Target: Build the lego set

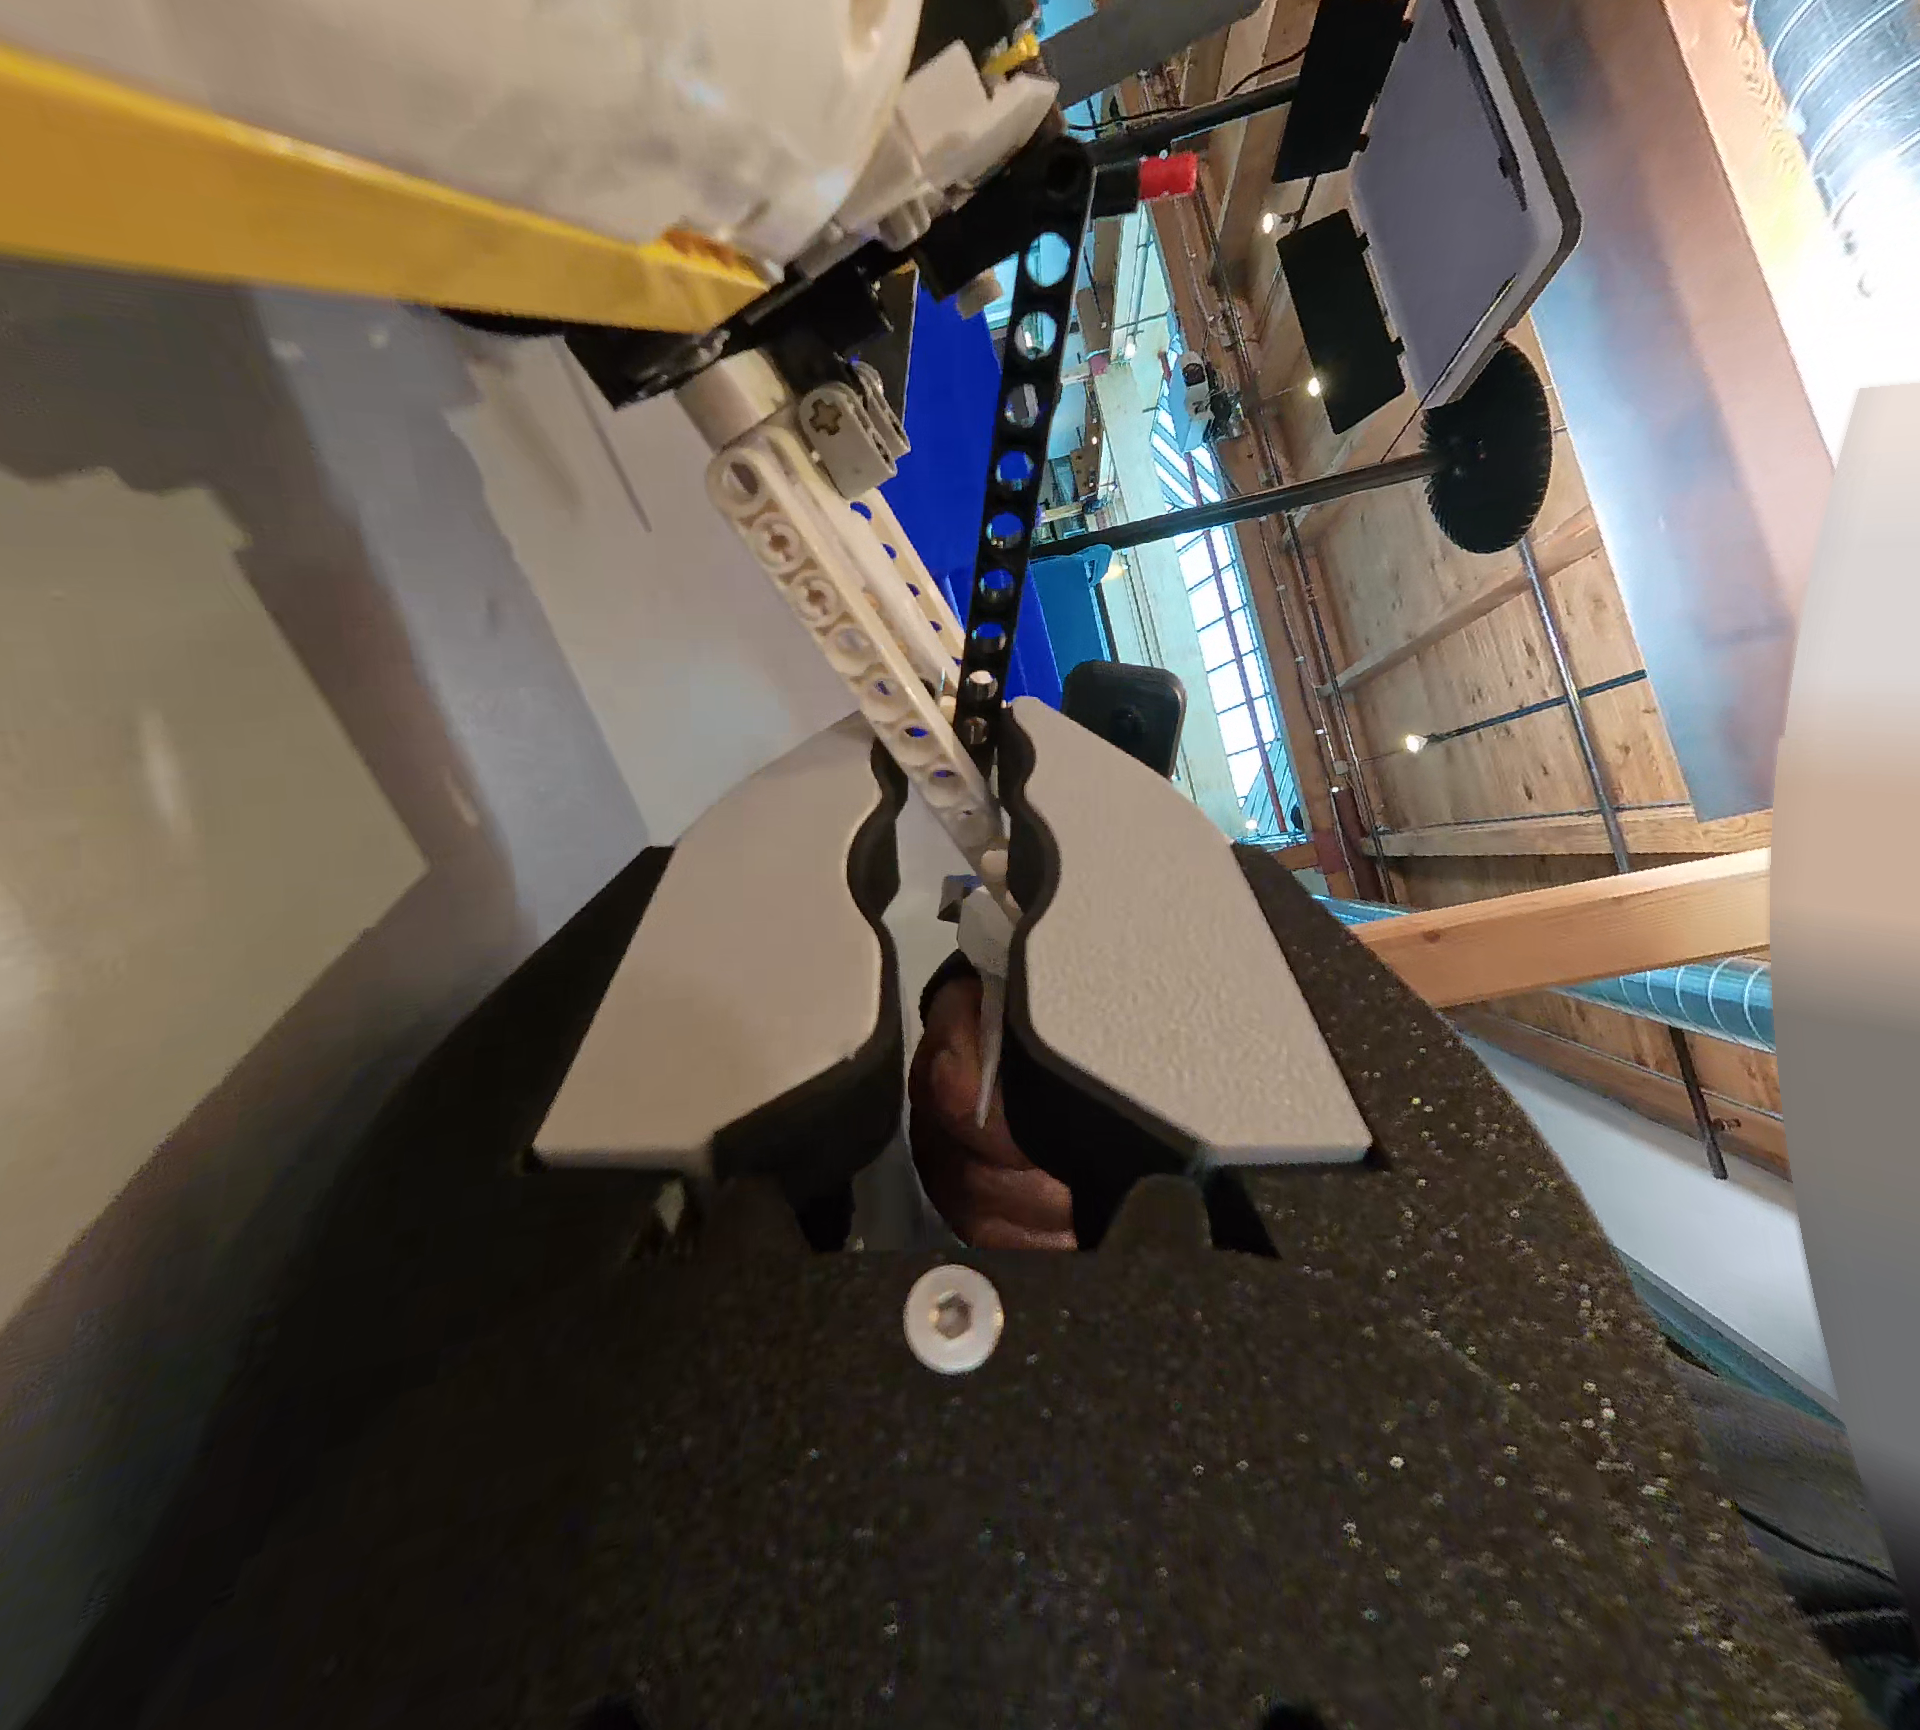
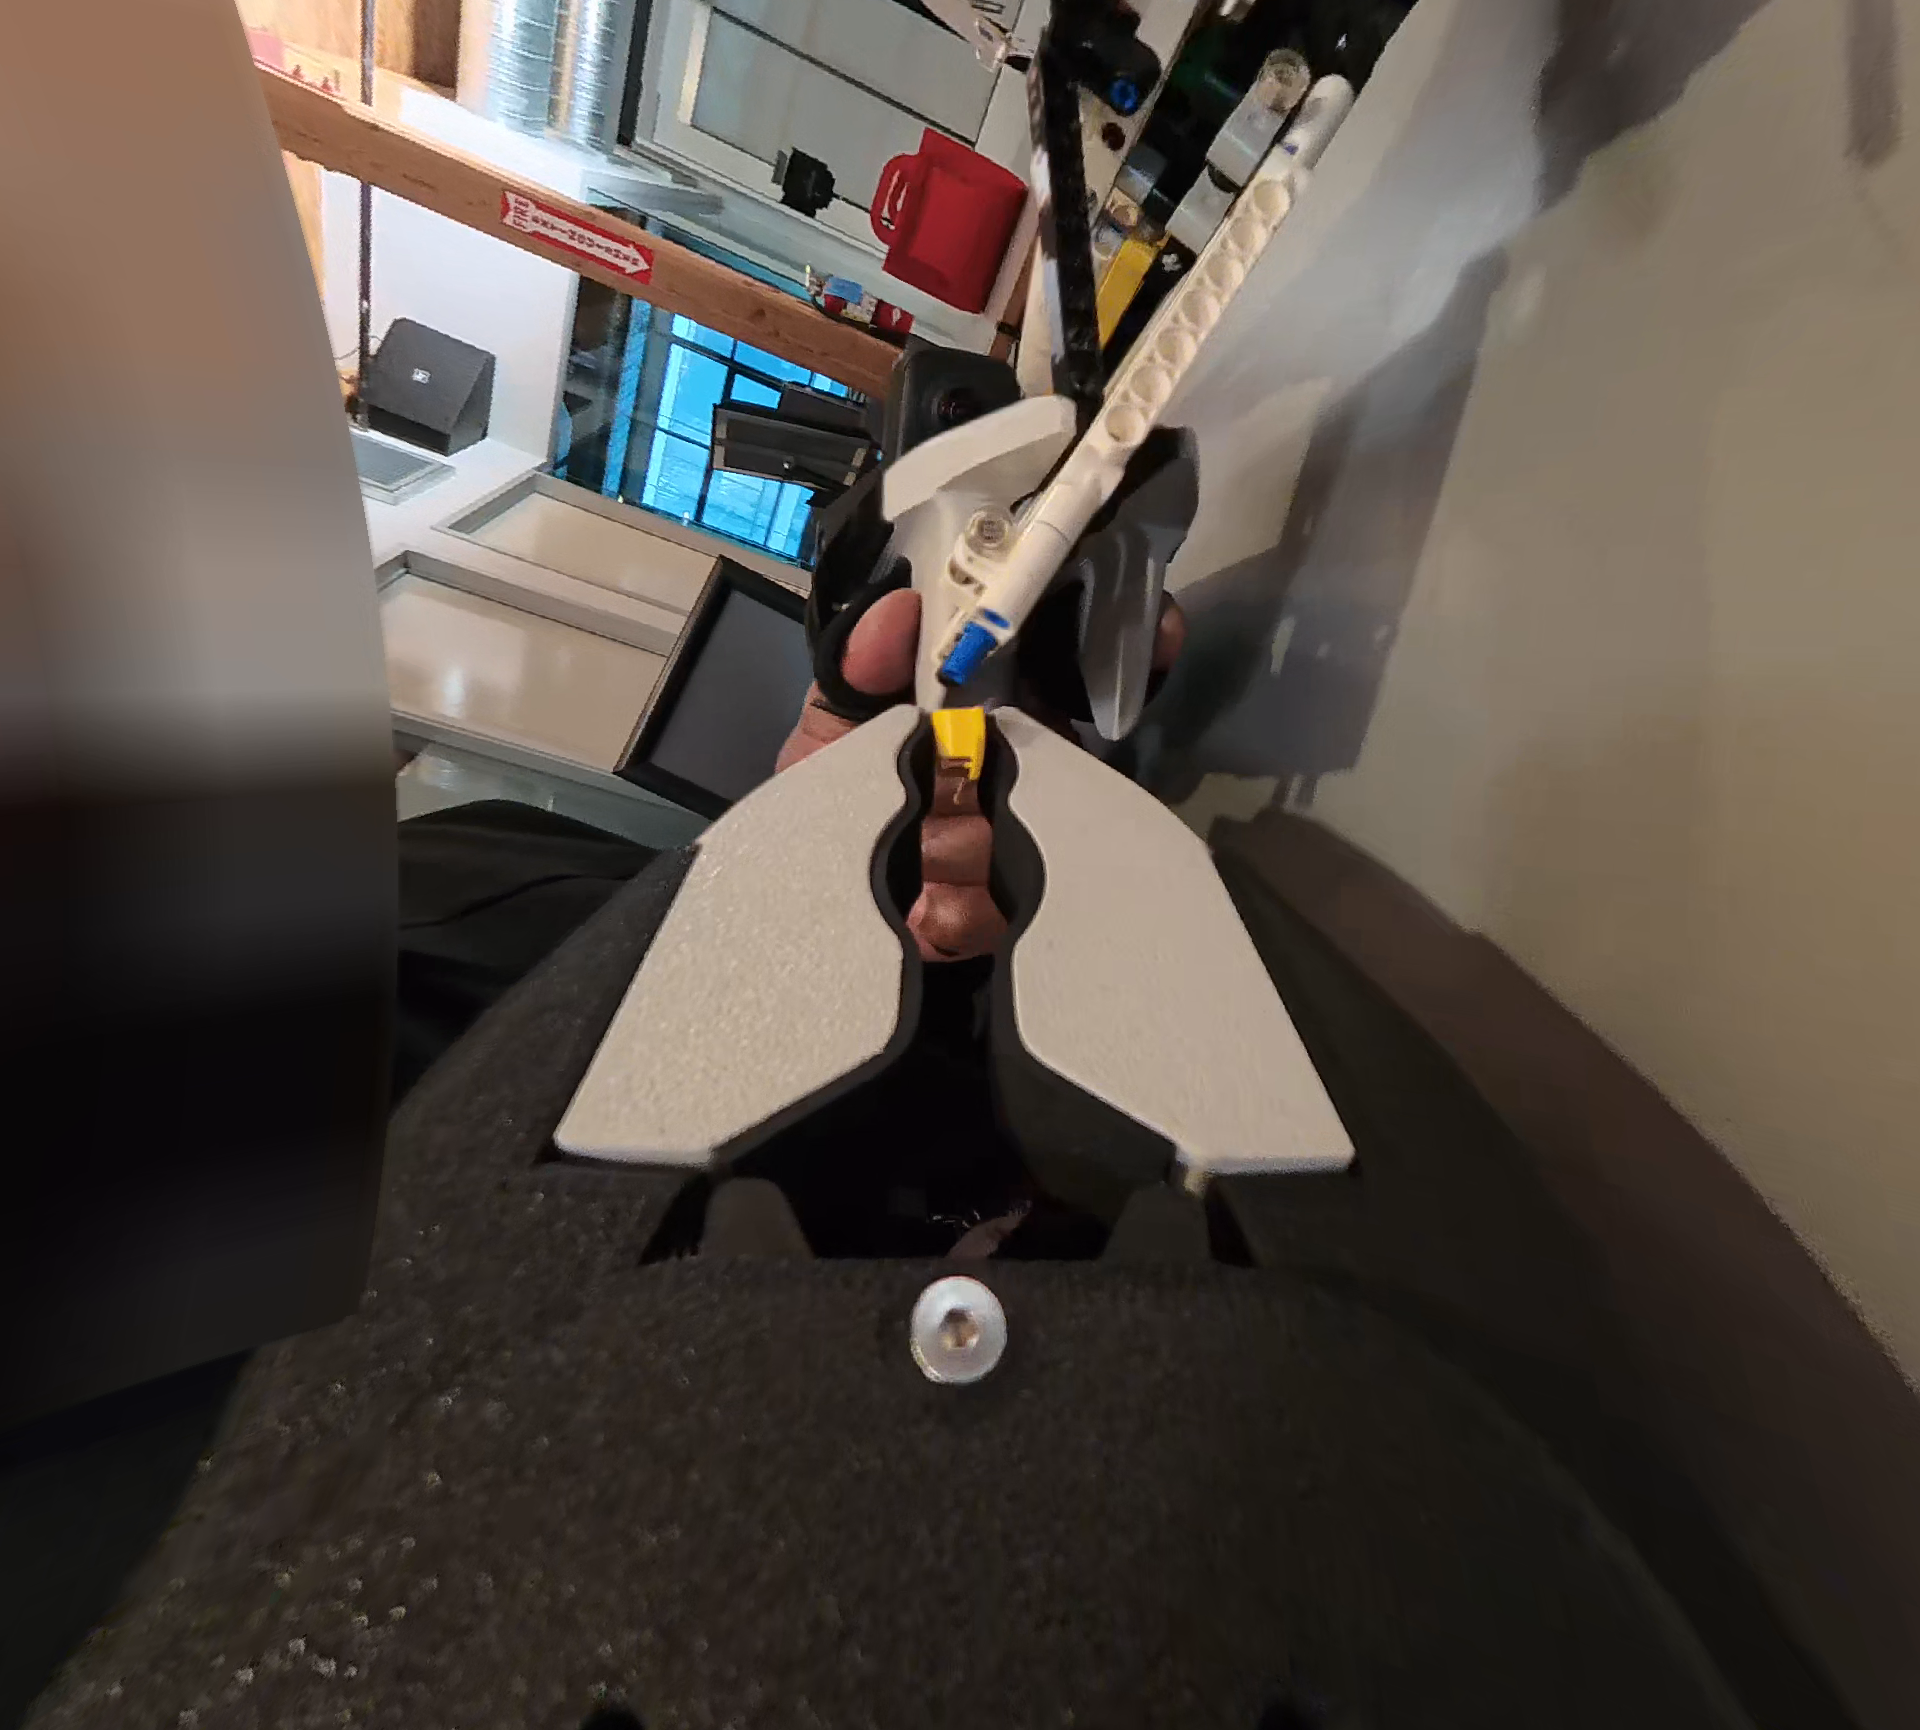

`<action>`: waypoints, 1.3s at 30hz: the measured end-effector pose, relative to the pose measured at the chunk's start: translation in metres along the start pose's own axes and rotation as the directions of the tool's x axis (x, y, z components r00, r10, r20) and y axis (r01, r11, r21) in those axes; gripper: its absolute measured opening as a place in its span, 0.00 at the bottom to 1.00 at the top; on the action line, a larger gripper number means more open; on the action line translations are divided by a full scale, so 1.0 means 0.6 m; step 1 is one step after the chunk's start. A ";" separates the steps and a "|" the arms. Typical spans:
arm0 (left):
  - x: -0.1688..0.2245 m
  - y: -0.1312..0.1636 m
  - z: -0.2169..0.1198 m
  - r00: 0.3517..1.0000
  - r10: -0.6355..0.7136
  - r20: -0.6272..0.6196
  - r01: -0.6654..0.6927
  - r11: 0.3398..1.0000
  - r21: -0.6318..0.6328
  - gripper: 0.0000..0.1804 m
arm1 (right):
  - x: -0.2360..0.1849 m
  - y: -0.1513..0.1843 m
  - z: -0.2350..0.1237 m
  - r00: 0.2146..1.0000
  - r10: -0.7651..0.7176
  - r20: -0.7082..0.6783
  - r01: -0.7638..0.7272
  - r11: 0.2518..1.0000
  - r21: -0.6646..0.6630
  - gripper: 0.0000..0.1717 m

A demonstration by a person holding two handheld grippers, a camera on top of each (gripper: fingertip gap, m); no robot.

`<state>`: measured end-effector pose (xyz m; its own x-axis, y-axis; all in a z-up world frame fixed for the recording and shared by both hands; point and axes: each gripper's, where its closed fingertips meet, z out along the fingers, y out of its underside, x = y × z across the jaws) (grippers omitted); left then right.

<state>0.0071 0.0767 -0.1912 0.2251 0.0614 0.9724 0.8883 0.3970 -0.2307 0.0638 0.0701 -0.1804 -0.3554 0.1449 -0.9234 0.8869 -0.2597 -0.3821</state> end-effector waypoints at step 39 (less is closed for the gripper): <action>-0.007 0.052 -0.005 0.997 -0.081 0.003 0.078 0.945 -0.316 0.22 | 0.048 0.004 0.007 0.986 0.136 -0.093 -0.138 0.990 -0.018 0.04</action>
<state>0.0351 0.0861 -0.2026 0.1509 0.0318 0.9880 0.9841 0.0903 -0.1532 0.0543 0.0697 -0.2078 -0.2024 0.1965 -0.9594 0.9326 -0.2602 -0.2501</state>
